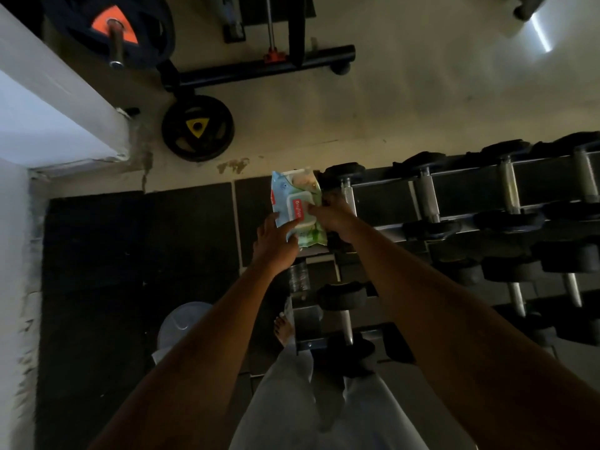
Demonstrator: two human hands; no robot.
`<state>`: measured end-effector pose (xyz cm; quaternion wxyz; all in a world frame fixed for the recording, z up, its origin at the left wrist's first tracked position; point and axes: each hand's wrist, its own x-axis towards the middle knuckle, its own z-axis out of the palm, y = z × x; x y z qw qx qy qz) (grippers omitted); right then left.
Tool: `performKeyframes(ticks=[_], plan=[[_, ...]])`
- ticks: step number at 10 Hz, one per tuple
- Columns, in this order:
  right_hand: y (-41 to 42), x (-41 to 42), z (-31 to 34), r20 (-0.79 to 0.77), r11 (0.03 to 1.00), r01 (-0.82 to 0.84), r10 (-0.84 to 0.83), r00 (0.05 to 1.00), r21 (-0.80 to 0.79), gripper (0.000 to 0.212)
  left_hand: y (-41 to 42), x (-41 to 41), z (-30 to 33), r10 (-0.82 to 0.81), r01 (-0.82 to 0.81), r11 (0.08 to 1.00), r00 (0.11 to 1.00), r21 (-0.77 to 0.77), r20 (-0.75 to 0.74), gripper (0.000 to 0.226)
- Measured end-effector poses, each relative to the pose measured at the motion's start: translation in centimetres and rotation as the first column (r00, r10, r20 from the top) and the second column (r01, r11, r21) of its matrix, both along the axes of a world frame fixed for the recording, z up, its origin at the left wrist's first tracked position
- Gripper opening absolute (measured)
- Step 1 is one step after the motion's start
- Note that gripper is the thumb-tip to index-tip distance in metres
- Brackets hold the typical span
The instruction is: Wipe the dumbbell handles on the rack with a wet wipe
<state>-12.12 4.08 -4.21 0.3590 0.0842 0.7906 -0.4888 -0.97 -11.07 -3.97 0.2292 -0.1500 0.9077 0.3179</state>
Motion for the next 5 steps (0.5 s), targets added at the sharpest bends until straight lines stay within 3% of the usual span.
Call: performKeyframes(ticks=[2, 4, 5], plan=[[0.0, -0.5, -2.4, 0.075, 0.997, 0.067, -0.07, 0.995, 0.044, 0.029, -0.1, 0.4, -1.2, 0.002, -0.002, 0.999, 1.0, 0.042, -0.015, 0.049], [-0.6, -0.2, -2.1, -0.039, 0.985, 0.083, -0.078, 0.996, 0.151, 0.025, 0.3, 0.9, -1.0, -0.021, 0.021, 0.999, 1.0, 0.031, -0.012, 0.057], [-0.5, 0.3, -1.1, -0.124, 0.978, 0.001, 0.026, 0.992, 0.208, 0.025, 0.4, 0.8, -0.5, -0.041, 0.04, 0.999, 0.999, -0.022, -0.007, 0.06]])
